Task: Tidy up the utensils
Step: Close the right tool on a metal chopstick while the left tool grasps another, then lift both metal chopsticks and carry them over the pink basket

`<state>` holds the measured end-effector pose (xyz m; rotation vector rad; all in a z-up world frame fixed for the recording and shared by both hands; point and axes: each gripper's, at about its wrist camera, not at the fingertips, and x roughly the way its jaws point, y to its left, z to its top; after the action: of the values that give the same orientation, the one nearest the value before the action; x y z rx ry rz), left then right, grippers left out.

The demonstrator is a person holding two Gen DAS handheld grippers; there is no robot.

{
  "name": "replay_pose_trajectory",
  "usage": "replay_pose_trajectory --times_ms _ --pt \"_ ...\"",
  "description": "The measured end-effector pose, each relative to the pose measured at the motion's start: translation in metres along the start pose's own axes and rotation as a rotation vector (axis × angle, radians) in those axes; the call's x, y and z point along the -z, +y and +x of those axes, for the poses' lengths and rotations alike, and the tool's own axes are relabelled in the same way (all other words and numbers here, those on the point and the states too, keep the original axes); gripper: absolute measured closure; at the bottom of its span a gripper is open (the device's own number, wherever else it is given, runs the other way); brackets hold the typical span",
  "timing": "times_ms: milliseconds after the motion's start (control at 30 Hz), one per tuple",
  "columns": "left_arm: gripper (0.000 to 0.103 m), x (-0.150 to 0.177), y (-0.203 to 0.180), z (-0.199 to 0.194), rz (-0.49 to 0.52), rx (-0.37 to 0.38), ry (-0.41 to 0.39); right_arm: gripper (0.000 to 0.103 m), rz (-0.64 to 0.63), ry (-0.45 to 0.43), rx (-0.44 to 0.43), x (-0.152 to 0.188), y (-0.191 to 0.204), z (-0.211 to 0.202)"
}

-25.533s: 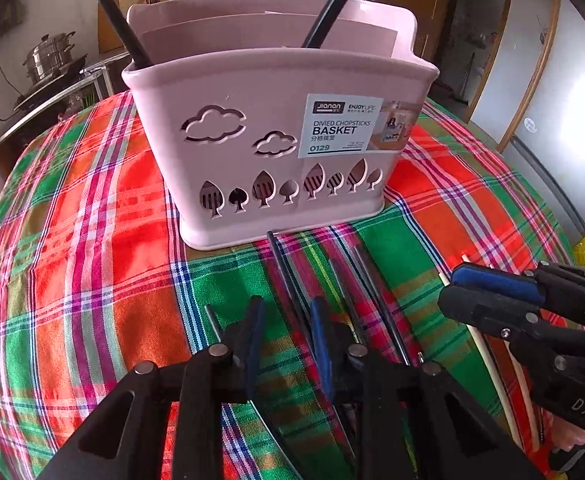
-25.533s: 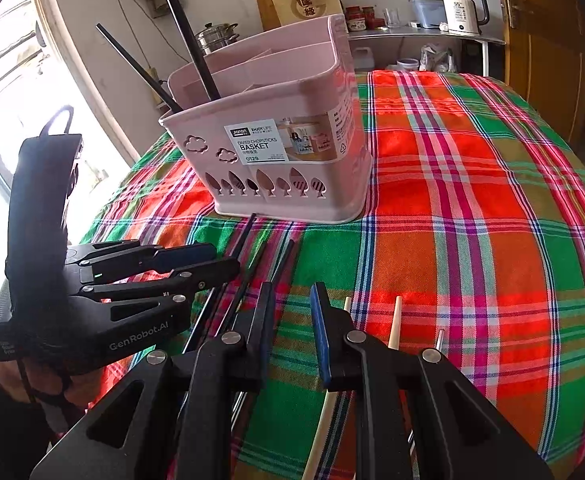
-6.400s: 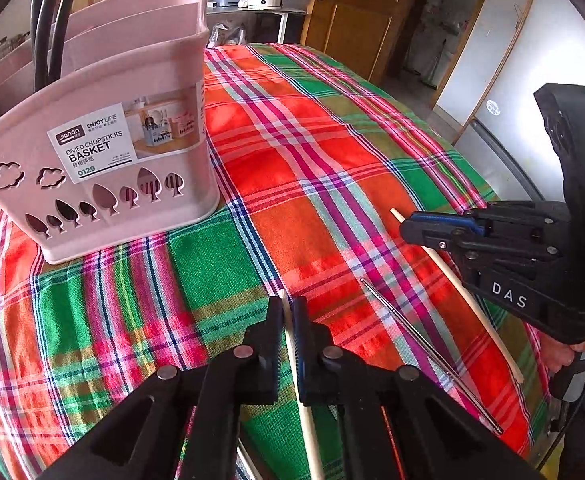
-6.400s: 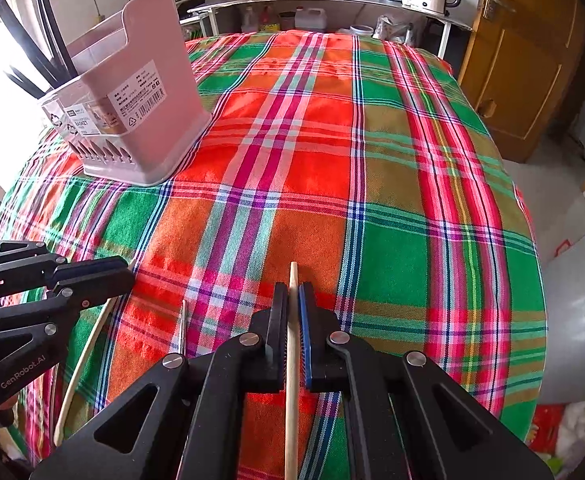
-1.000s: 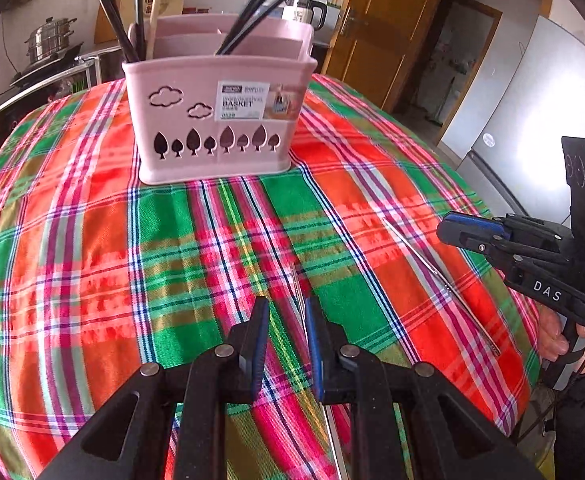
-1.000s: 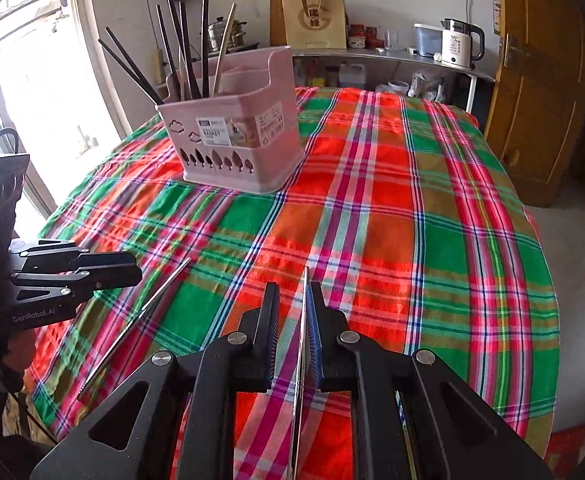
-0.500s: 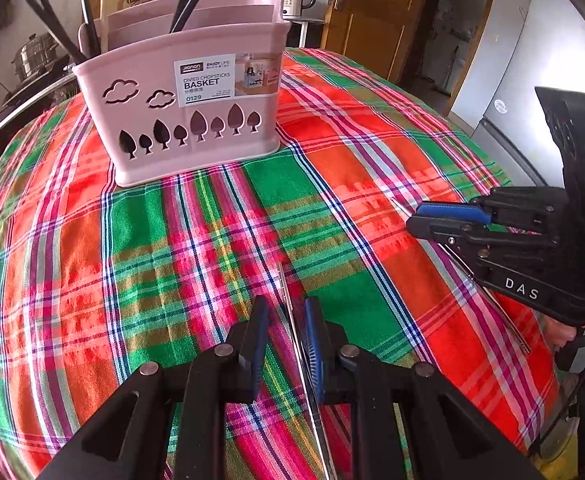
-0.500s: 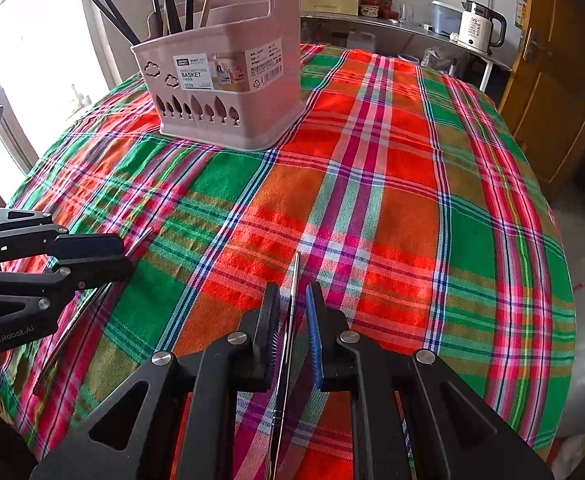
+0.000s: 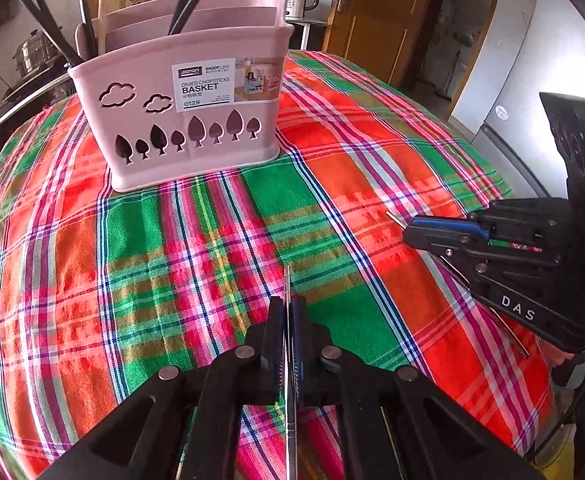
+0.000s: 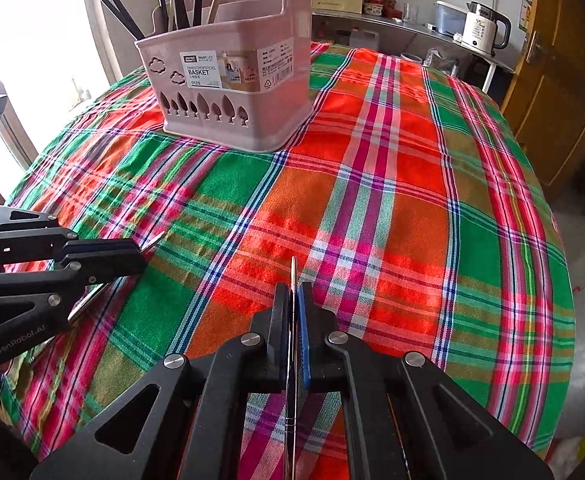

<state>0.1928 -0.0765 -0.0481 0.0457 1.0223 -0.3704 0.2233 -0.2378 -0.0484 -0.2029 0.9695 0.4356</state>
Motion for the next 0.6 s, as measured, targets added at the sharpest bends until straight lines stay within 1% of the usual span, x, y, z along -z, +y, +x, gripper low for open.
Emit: replay_pose_trajectory --times_ms 167,433,600 --pt "0.099 -0.006 0.005 -0.019 -0.002 0.011 -0.046 0.099 0.013 -0.062 -0.015 -0.007 0.001 -0.019" --pt "0.099 -0.028 0.012 -0.069 0.016 0.014 -0.155 0.099 0.038 -0.204 -0.027 -0.027 0.003 -0.063" --pt "0.099 -0.042 0.017 -0.099 0.015 0.013 -0.219 0.099 0.038 -0.272 -0.028 -0.035 0.004 -0.087"
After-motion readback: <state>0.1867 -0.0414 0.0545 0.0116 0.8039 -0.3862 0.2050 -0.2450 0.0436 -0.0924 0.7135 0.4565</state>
